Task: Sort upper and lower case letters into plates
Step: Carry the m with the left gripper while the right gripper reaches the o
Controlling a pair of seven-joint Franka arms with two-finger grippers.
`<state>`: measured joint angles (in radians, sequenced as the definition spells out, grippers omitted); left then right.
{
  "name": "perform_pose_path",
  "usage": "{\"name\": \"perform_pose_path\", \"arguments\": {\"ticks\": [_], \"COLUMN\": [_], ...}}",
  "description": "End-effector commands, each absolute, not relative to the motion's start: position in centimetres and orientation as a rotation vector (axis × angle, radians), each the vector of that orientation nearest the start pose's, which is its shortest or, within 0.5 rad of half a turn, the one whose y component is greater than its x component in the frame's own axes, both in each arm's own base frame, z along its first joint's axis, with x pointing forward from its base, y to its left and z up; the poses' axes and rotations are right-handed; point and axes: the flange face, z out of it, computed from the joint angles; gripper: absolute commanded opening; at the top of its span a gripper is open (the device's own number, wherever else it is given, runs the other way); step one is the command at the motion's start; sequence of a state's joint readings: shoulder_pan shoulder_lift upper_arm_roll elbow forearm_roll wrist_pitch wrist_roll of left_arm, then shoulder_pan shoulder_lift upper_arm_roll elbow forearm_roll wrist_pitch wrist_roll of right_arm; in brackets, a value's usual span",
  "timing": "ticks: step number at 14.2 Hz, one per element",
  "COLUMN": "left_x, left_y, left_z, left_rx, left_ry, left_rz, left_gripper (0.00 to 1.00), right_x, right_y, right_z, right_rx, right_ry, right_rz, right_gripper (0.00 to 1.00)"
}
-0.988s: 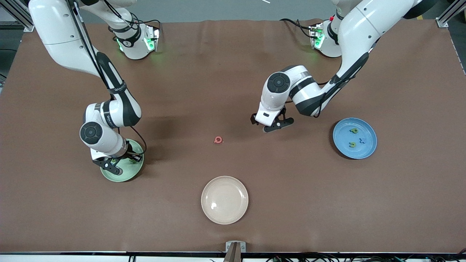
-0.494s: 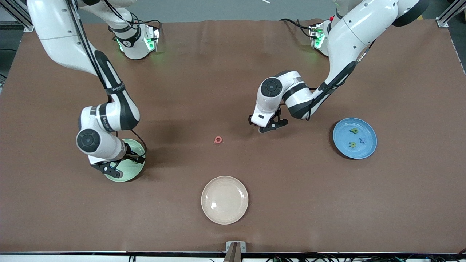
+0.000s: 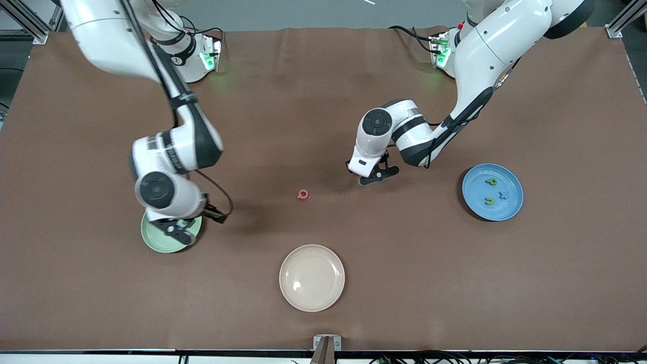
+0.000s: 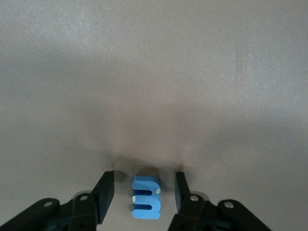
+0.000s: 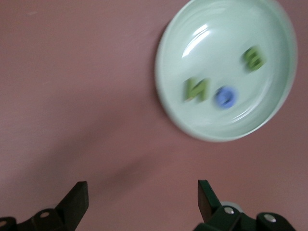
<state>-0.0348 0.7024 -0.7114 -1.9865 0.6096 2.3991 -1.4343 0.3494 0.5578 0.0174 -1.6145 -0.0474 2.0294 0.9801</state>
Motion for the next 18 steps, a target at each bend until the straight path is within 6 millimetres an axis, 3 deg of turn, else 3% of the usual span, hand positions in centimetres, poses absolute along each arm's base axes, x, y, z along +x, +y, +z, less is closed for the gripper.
{"name": "perform_pose_path", "arguments": {"ticks": [1, 3, 7, 8, 13, 15, 18], "left_x": [44.4, 44.2, 44.0, 43.9, 43.8, 44.2, 46.9], "left_y": [-40.3, -40.6, -40.9, -40.9, -41.0, -41.0, -40.2], "left_z": [17.3, 17.3, 17.3, 17.2, 17.2, 17.7, 20.3], "left_rx": [-3.094, -3.096, -3.098, -3.098, -3.085, -3.087, -3.067], "left_ry": [-0.514, -0.508, -0.505, -0.503, -0.579, -0.588, -0.619], "left_rz": [0.099, 0.101, 0.105, 0.107, 0.124, 0.111, 0.048], "left_gripper": [0.52, 0.46, 0.44, 0.43, 0.12, 0.09, 0.08], "right_x": [60.8, 59.8, 57.2, 56.7, 54.2, 53.5, 52.9], "right_y": [29.6, 32.5, 37.8, 38.4, 41.3, 42.4, 43.3], "right_z": [27.5, 25.9, 22.9, 21.9, 19.2, 18.8, 18.6], "right_rx": [-2.963, -2.903, -2.764, -2.769, -2.801, -2.806, -2.808], "right_ry": [1.071, 1.145, 1.410, 1.431, 1.408, 1.377, 1.356], "right_rz": [0.103, 0.080, 0.046, 0.049, 0.059, 0.050, 0.046], "right_gripper": [1.00, 1.00, 1.00, 1.00, 0.94, 0.90, 0.83]}}
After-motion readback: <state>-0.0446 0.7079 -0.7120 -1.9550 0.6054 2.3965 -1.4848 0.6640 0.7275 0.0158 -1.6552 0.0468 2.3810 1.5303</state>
